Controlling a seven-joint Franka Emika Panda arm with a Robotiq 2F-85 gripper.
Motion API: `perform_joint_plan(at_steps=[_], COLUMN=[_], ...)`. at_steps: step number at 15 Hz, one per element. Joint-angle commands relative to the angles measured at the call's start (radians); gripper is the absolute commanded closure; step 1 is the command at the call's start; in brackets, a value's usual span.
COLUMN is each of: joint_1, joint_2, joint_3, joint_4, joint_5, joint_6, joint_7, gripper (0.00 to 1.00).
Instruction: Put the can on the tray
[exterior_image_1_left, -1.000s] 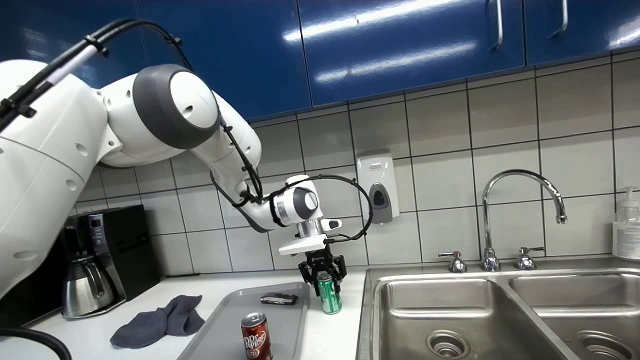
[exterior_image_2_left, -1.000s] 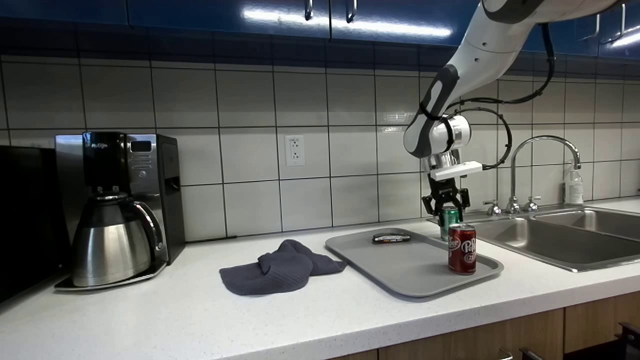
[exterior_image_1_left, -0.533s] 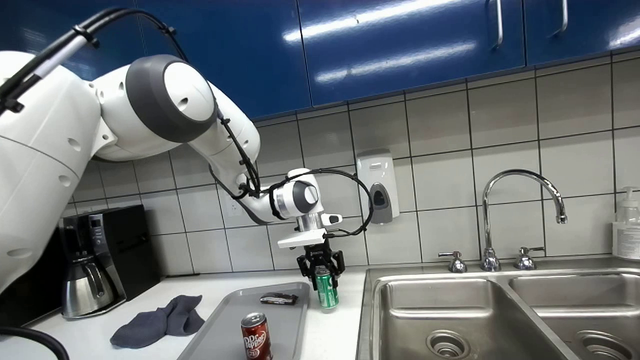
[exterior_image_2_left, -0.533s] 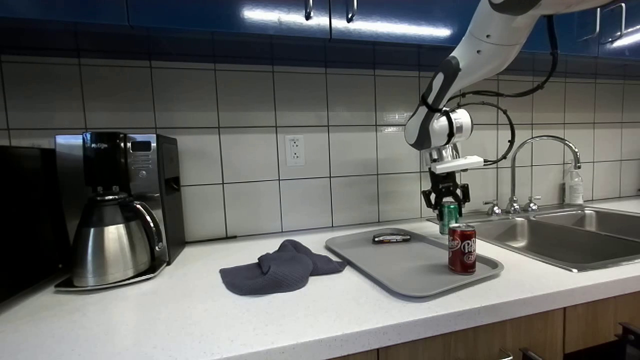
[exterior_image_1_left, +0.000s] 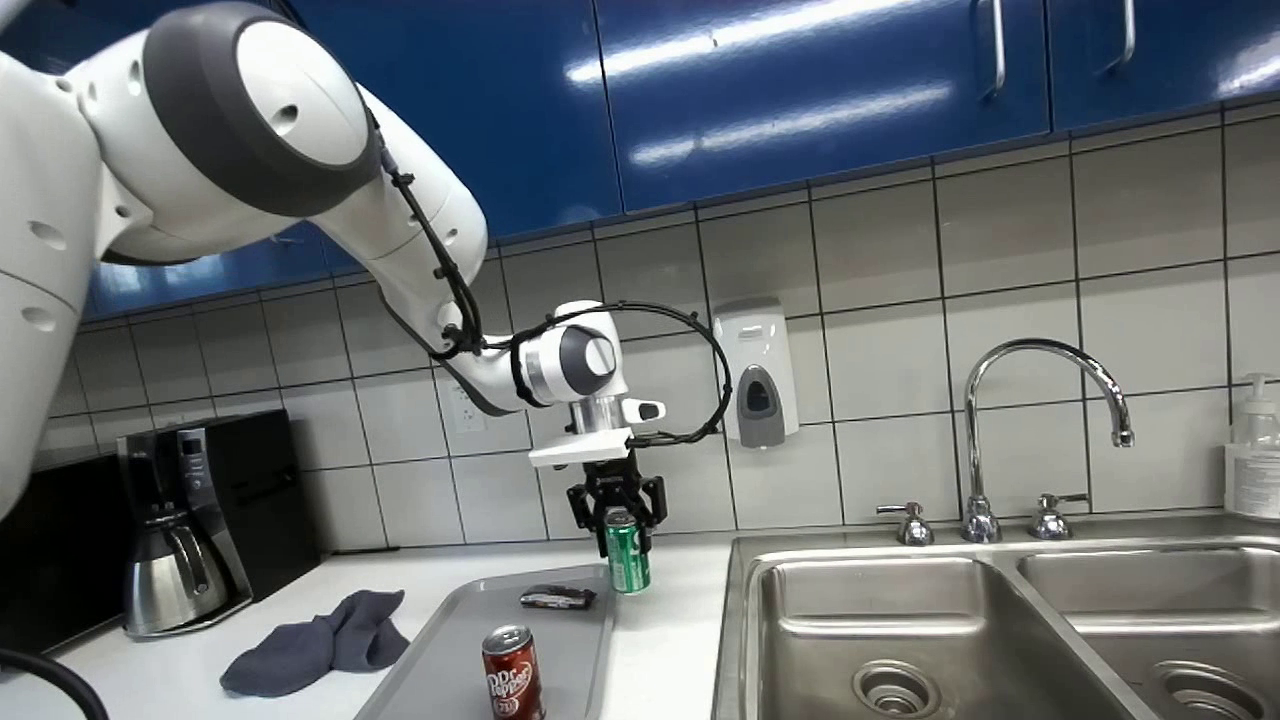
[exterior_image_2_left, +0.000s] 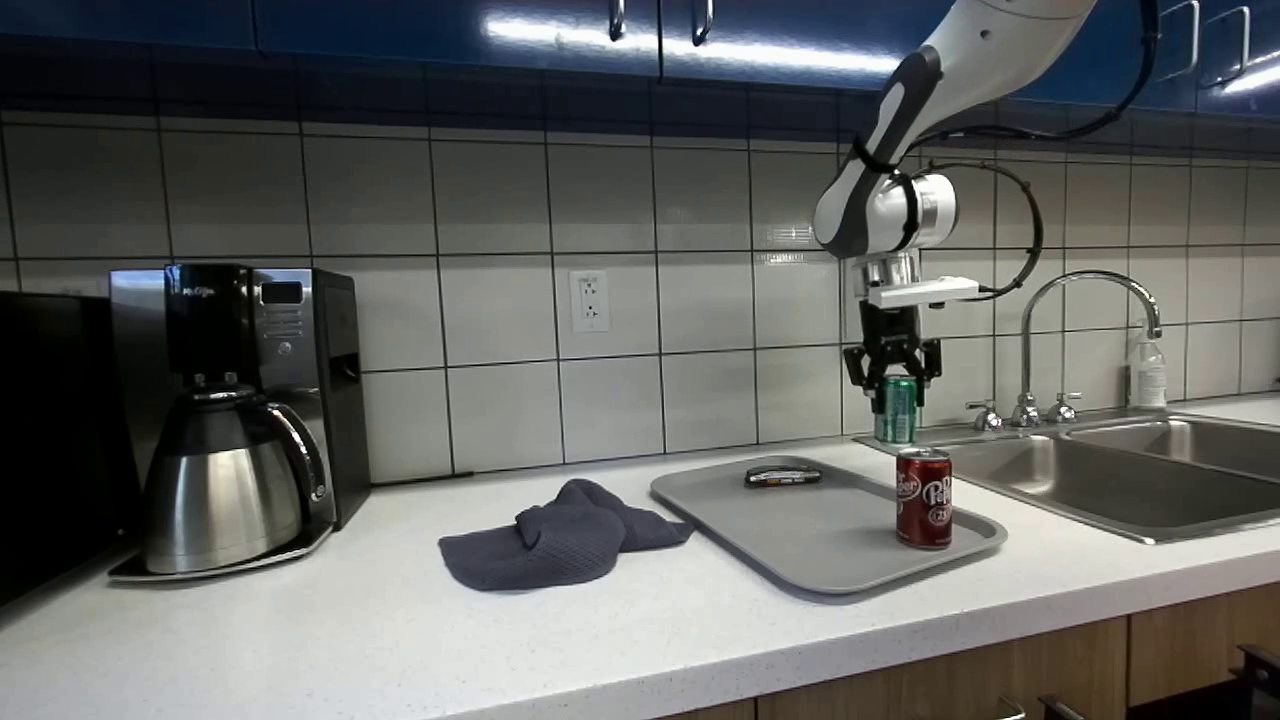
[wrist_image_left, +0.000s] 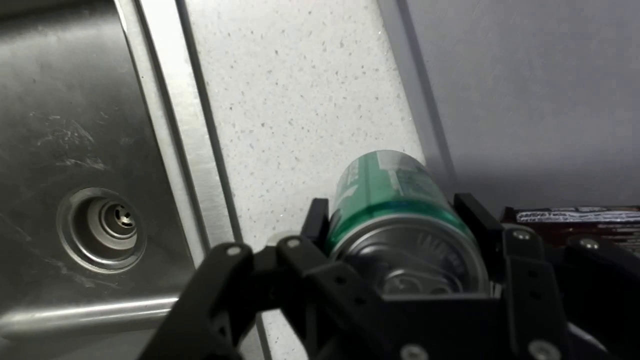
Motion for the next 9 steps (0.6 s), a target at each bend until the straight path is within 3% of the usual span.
perform_joint_plan(at_steps=[1, 9], joint_1=[0.013, 0.093], joint_2=[-0.111, -0.150], joint_3=[0.031, 0.061], joint_4=[-0.130, -0.260], joint_5=[-0.008, -0.063], joint_6=[0.022, 0.122], joint_7=[-0.019, 0.044], gripper=[0.60, 0.60])
